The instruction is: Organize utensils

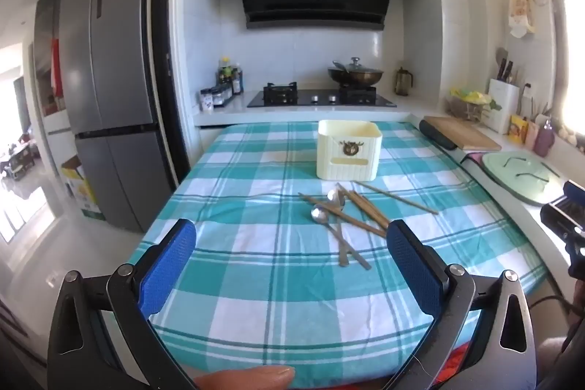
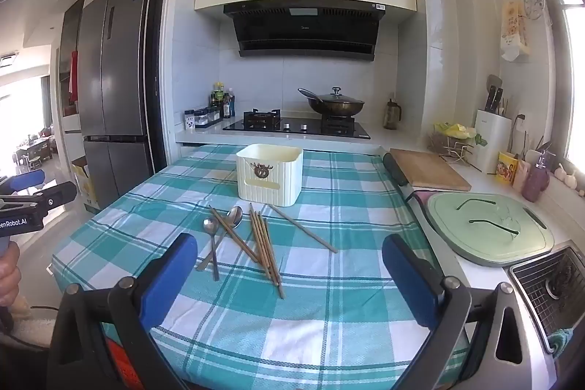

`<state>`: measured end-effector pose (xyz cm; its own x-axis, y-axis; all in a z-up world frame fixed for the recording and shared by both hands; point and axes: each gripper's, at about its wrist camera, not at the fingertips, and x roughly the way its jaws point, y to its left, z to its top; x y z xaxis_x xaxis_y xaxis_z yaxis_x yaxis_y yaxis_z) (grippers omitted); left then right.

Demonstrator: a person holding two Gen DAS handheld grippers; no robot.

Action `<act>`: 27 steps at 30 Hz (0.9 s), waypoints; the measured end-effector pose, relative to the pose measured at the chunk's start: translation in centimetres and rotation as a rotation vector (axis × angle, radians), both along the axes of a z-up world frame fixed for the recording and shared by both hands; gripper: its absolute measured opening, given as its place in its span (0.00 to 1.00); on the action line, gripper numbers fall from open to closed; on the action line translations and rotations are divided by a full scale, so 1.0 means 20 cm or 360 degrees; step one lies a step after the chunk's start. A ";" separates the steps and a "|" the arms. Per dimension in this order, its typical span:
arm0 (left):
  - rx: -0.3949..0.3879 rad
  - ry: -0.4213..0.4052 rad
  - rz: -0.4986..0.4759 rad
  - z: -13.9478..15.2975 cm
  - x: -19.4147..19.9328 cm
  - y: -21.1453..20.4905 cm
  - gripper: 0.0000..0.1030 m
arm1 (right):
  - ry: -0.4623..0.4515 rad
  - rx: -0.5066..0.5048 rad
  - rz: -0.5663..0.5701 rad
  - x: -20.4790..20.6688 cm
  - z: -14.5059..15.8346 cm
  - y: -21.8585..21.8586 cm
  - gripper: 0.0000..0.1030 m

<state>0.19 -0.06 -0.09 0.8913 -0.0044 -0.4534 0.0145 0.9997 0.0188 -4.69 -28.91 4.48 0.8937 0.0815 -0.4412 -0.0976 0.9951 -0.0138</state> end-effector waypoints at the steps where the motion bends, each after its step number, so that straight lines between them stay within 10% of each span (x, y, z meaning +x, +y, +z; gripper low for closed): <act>1: 0.0003 -0.0031 0.0004 0.00 -0.01 0.00 1.00 | 0.0008 -0.0003 -0.0001 0.01 0.00 0.00 1.00; 27: -0.0003 -0.0016 0.0000 0.04 -0.02 0.02 1.00 | -0.0016 0.0033 -0.0006 -0.01 0.00 0.00 1.00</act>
<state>-0.21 0.27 0.63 0.8959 -0.0056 -0.4442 0.0147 0.9997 0.0169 -4.97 -28.98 4.53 0.8985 0.0873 -0.4301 -0.0939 0.9956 0.0059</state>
